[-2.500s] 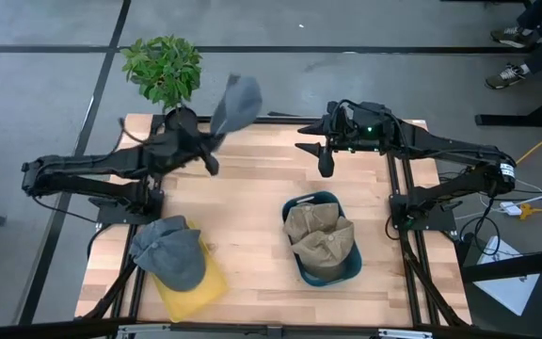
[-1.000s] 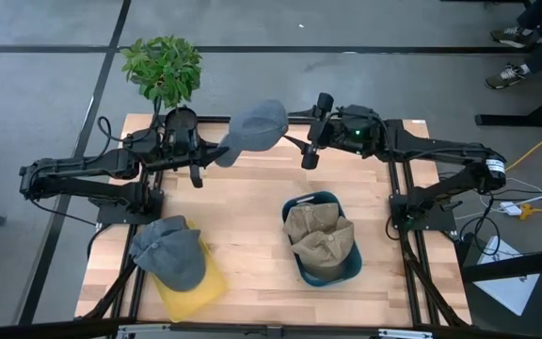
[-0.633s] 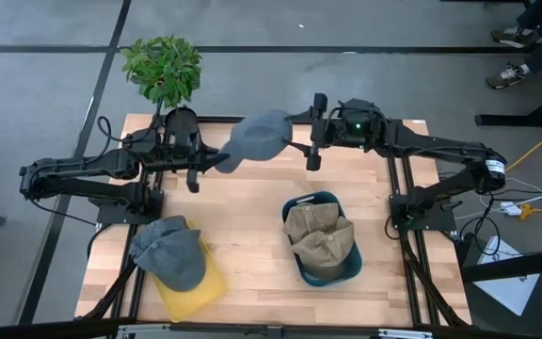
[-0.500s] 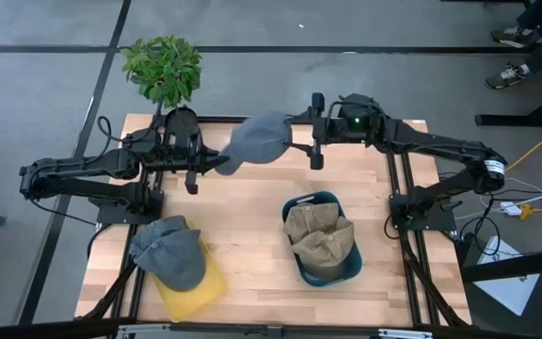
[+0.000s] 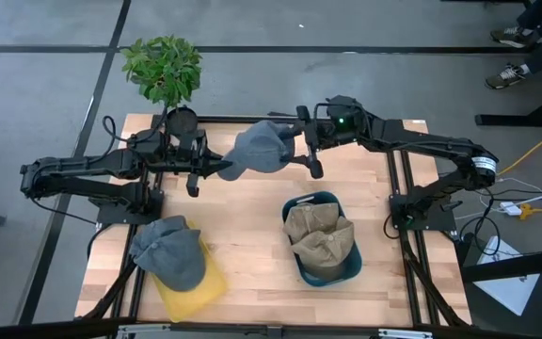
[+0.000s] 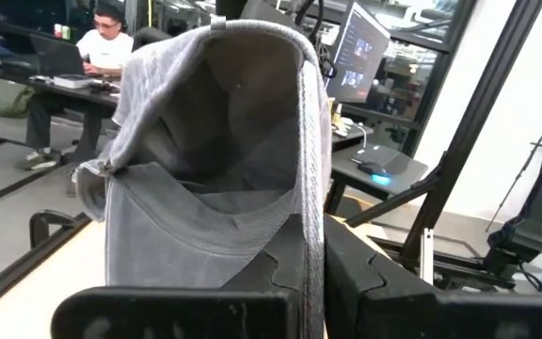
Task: Pick & Place hat
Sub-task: Put the blue cap into the yellow bin
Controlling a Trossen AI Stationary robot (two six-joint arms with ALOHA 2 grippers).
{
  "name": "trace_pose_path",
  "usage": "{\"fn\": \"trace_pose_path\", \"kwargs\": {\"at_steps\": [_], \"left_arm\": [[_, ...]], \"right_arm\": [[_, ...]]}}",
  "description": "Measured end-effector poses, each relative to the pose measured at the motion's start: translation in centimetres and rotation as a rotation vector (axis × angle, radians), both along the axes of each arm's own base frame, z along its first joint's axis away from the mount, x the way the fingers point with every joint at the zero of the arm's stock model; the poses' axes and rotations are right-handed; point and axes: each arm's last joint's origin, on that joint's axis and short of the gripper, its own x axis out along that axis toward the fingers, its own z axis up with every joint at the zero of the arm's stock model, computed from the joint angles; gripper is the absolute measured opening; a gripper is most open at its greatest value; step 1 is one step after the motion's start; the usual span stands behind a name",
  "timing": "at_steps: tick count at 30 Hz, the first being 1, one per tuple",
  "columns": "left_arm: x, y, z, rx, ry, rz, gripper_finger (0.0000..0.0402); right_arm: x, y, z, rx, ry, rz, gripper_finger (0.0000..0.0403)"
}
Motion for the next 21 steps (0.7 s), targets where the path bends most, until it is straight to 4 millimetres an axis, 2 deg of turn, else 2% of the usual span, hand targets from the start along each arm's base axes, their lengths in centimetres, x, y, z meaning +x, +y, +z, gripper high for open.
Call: {"fn": "trace_pose_path", "kwargs": {"at_steps": [4, 7, 10, 14, 15, 21], "left_arm": [[0.0, 0.0, 0.0, -0.002, -0.001, 0.0, 0.0011], [0.0, 0.0, 0.0, -0.013, 0.0, 0.0, 0.0011], [0.0, 0.0, 0.0, -0.017, 0.004, -0.001, 0.0011], [0.0, 0.0, 0.0, -0.017, 0.004, -0.016, 0.0012], [0.0, 0.0, -0.1, -0.018, 0.008, -0.017, 0.0012], [-0.5, -0.1, -0.8, -0.034, 0.091, -0.018, 0.0012]], "right_arm": [[0.1, 0.1, -0.1, 0.03, 0.0, 0.047, 0.027], [0.1, 0.2, -0.1, 0.042, -0.004, 0.089, 0.0236], [0.0, 0.3, 0.1, 0.054, 0.0, 0.12, 0.0169], [0.0, 0.4, 0.7, 0.057, -0.008, 0.134, 0.0049], [-0.1, 0.4, 0.8, 0.061, -0.004, 0.143, 0.003], [-0.8, 0.7, 2.3, 0.099, 0.09, 0.152, 0.0036]]}}
